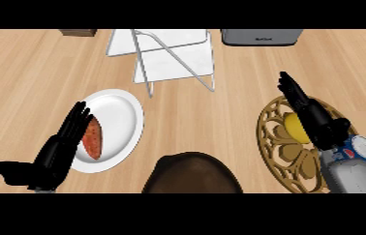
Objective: Pick the lemon from the placemat and place it in the tiered shelf
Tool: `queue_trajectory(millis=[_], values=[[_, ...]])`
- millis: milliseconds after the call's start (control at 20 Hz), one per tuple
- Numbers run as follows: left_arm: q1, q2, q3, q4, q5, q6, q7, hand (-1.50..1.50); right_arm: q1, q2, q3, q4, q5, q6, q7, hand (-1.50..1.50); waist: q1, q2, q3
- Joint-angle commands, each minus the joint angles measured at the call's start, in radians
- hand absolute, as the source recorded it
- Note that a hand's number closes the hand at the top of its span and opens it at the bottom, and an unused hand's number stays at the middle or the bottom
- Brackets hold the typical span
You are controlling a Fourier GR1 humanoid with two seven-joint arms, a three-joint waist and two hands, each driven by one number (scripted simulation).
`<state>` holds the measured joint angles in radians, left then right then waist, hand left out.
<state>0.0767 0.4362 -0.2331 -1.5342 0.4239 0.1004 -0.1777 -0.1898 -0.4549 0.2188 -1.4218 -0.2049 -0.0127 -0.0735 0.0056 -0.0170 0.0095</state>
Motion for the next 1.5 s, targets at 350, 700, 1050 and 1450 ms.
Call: queue_trajectory(millis=[350, 700, 1050, 1450], values=[[0.016, 0.053, -0.049, 0.093, -0.129, 0.06, 0.096, 0.0, 0.157, -0.352, -0.32, 0.231, 0.221, -0.34, 0.209, 1.5, -0.087, 0.036, -0.014], [-0.096, -0.031, -0.121, 0.122, -0.213, 0.098, 0.203, 0.0, 0.222, -0.155, -0.426, 0.118, -0.077, -0.134, -0.018, -1.5, -0.025, 0.016, -0.009], [-0.072, 0.006, -0.084, 0.093, -0.195, 0.037, 0.205, 0.0, 0.206, -0.271, -0.329, -0.164, -0.042, -0.067, 0.274, -1.5, -0.007, 0.013, -0.012], [-0.131, -0.02, -0.098, 0.146, -0.228, 0.045, 0.202, 0.0, 0.183, -0.561, -0.132, -0.248, 0.245, 0.016, 0.643, -1.5, 0.015, 0.025, -0.018]])
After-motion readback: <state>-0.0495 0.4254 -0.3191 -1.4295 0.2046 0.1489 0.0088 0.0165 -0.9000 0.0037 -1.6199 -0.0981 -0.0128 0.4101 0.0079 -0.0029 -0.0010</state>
